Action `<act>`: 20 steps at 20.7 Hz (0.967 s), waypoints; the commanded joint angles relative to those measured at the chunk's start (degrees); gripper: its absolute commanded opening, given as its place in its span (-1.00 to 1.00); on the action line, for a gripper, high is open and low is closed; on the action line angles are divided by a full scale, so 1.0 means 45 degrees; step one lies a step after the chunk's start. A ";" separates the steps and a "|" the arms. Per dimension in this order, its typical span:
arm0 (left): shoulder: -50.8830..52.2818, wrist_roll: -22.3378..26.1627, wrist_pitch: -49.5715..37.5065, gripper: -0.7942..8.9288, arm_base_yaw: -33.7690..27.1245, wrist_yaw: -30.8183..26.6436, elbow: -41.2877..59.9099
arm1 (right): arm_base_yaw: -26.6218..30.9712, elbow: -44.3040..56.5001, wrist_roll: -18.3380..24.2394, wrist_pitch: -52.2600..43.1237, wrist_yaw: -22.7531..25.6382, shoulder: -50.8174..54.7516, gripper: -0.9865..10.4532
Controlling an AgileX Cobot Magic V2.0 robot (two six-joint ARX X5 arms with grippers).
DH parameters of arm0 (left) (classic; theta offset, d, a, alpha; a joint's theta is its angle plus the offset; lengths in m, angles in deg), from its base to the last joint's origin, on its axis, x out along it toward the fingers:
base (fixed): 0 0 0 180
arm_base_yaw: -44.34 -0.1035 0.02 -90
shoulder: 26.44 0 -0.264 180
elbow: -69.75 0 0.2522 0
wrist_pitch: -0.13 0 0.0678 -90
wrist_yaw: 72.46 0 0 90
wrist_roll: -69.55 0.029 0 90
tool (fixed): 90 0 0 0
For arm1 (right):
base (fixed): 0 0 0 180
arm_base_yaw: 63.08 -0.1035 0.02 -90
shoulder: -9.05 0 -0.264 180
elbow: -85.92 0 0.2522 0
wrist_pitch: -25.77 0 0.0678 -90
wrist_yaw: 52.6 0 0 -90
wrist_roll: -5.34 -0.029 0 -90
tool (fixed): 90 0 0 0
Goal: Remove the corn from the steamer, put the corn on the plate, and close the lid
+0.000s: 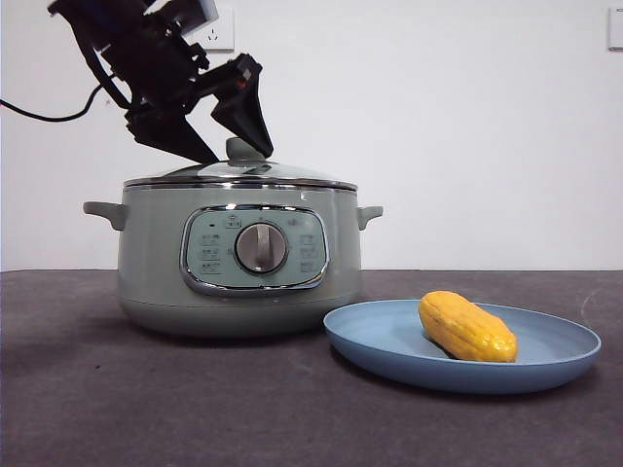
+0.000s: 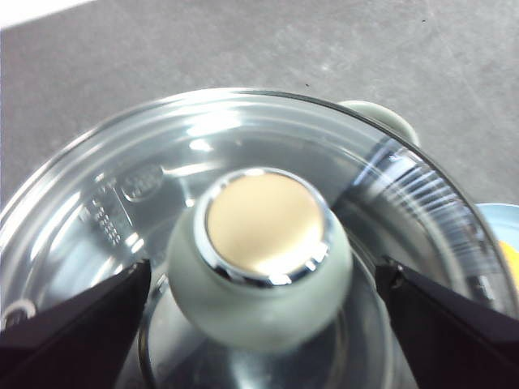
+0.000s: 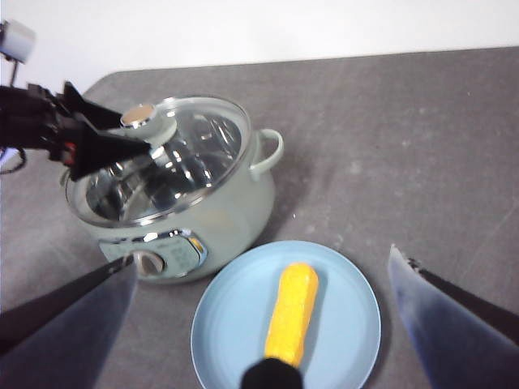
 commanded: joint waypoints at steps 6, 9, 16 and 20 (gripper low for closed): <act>0.1758 -0.0282 0.0665 0.13 0.0000 0.0019 0.0121 | -0.0015 -0.0019 0.0068 0.0146 -0.0083 0.0010 0.16; 0.2628 -0.0568 0.1715 0.13 0.0015 0.0039 0.0121 | -0.0015 -0.0019 0.0107 0.0151 -0.0753 0.0010 0.16; 0.5017 -0.0641 0.5425 0.12 0.0015 0.1608 0.0121 | -0.0015 -0.0019 0.0515 0.0758 -0.2375 0.0005 0.16; 0.6280 -0.0840 0.7417 0.12 0.0015 0.2482 0.0121 | -0.0015 -0.0019 0.0675 0.1418 -0.3045 -0.0015 0.16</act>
